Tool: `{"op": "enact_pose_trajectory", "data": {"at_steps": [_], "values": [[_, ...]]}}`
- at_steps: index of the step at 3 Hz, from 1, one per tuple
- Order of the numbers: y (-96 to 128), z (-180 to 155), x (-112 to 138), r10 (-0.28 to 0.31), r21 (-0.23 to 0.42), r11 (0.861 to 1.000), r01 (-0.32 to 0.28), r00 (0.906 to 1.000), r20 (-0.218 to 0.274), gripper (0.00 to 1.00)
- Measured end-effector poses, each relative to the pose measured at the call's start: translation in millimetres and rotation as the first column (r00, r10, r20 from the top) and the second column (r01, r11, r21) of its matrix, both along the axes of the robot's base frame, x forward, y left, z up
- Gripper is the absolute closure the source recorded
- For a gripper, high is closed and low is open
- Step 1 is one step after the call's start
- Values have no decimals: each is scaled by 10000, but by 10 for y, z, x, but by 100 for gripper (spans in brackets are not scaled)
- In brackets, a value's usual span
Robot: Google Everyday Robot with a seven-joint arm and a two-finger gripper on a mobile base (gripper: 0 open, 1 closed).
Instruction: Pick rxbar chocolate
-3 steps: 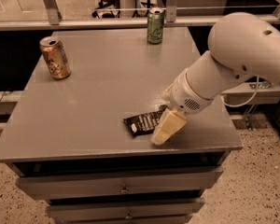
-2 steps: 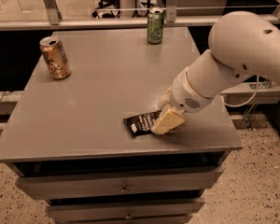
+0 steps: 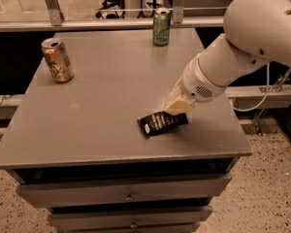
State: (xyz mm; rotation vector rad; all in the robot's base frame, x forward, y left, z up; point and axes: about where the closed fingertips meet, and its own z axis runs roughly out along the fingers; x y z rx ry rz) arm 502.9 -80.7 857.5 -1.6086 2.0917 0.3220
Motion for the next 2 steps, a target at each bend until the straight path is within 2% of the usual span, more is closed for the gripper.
{"op": "enact_pose_trajectory", "data": {"at_steps": [1,2], "values": [[-84,260,99,-84,237,9997,76,9993,355,100],[-196,700,232,-221,672,9976,159,9954,930,100]]}}
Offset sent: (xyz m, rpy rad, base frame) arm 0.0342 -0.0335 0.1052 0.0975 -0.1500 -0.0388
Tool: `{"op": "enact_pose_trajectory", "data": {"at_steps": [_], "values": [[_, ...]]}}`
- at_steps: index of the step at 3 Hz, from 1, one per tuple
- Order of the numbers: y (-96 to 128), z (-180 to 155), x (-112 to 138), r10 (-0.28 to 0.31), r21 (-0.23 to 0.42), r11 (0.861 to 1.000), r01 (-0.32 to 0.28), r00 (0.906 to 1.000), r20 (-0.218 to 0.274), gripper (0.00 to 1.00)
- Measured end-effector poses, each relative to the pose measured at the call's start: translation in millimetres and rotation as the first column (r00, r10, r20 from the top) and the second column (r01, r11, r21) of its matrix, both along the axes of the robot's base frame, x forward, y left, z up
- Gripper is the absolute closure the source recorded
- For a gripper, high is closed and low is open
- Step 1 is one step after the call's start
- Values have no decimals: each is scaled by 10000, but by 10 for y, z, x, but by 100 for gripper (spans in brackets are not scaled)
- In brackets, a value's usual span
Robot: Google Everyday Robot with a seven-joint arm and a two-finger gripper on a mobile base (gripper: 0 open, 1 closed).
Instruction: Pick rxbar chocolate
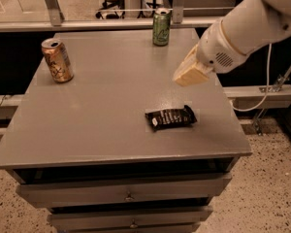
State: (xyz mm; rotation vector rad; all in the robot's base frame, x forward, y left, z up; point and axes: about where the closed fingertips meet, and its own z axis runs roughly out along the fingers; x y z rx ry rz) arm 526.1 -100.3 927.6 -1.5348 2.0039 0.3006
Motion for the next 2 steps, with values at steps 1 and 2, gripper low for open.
{"op": "enact_pose_trajectory", "data": {"at_steps": [1,2], "values": [[-35,262,68,69,279,9996,-73,9999,144,100],[-130,214,4,70,321,9995,-70,10000,-15,83]]}}
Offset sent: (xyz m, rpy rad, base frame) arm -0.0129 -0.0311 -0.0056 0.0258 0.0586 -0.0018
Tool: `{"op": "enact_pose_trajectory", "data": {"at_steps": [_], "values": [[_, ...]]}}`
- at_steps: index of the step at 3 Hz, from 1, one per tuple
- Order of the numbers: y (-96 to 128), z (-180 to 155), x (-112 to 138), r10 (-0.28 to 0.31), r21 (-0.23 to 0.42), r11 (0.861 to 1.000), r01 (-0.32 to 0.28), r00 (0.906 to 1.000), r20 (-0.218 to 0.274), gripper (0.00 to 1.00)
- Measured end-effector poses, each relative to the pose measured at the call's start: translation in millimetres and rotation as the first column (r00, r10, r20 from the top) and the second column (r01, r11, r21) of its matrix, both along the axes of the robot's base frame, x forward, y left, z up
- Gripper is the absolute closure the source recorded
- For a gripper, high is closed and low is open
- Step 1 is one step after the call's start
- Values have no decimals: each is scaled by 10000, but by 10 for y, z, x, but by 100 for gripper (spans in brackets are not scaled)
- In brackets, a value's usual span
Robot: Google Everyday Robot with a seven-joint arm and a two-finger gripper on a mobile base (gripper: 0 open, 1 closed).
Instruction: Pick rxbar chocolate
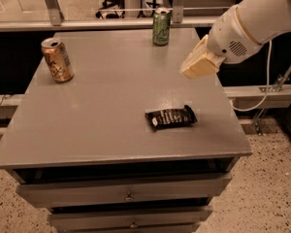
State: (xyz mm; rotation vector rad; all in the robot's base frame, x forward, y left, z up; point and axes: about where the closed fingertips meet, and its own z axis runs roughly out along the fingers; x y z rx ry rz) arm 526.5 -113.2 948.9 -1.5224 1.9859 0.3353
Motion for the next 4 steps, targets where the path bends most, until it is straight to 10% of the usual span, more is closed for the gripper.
{"op": "enact_pose_trajectory", "data": {"at_steps": [3,4], "values": [[-39,-541,-158,16,156,9999,-6,9982,-592,7],[-4,-703,-173,36,160,9999,-23,9967,-810,0]]}}
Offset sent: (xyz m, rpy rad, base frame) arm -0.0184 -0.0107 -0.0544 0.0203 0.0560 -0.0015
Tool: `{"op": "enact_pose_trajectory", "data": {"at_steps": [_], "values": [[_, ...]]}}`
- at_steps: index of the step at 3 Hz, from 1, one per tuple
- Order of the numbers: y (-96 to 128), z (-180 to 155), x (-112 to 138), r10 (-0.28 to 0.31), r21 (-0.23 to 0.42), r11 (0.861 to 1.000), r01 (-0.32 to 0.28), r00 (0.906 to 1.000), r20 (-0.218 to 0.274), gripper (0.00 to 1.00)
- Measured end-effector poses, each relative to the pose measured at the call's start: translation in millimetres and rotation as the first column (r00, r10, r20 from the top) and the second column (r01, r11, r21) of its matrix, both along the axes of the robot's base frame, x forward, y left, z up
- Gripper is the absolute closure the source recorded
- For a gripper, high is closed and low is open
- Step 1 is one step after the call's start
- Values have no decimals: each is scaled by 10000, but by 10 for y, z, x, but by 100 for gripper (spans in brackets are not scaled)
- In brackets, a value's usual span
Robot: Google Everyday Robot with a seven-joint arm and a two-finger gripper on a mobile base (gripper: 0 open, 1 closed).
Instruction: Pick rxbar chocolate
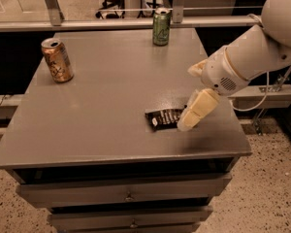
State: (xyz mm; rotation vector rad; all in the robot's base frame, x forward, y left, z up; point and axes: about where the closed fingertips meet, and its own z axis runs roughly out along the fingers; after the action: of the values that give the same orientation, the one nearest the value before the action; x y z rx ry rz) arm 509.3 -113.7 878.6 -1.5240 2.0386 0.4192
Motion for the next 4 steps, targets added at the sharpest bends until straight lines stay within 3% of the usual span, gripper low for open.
{"op": "enact_pose_trajectory", "data": {"at_steps": [2,4], "values": [[58,-427,-94,-93,-110,9999,87,9982,-593,3],[69,-590,-160,-220,-229,9995,203,9969,-758,49]]}}
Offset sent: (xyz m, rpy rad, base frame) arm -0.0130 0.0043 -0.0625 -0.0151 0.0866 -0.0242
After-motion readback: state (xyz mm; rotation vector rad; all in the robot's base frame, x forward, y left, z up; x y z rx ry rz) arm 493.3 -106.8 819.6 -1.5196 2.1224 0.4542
